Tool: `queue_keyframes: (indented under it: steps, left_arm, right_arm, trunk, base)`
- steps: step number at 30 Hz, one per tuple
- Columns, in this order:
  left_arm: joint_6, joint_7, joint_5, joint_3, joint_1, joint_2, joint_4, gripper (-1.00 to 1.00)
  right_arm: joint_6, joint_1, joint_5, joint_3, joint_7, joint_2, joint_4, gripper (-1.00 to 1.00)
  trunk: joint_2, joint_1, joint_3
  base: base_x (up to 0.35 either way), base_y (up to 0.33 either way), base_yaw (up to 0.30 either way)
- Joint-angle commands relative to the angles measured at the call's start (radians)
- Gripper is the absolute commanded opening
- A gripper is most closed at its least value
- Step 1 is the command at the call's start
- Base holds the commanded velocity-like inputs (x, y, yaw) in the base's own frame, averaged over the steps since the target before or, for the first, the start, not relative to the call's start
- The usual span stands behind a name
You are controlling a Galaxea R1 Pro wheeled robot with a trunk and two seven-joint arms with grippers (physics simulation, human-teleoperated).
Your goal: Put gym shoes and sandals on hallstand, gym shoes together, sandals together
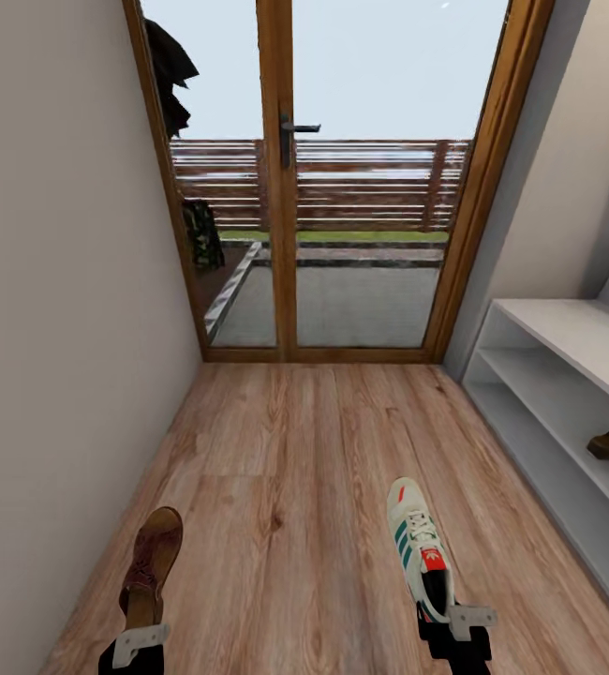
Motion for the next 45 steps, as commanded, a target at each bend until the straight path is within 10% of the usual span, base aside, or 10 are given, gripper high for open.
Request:
queue_keyframes:
  steps: [1,23,45]
  left_arm:
    - [-0.002,-0.011,0.001,0.007,-0.001,0.000,0.000,-1.00]
    - [-0.001,-0.011,0.001,0.007,-0.001,0.000,0.001,-1.00]
    - [-0.001,-0.011,0.001,0.007,-0.001,0.000,0.001,-1.00]
  right_arm:
    - [-0.002,0.000,-0.007,0.009,-0.004,0.000,0.000,-1.00]
    - [-0.002,0.000,-0.007,0.008,-0.006,-0.002,0.000,-1.00]
    - [-0.002,0.000,-0.007,0.007,-0.006,-0.002,0.000,-1.00]
  trunk:
    - [0.000,0.000,-0.001]
    - [0.000,0.000,-0.001]
    - [0.000,0.000,-0.001]
  base:
    - [0.338,0.000,0.000]
    - [0.338,0.000,-0.002]
    - [0.323,0.055,-0.249]
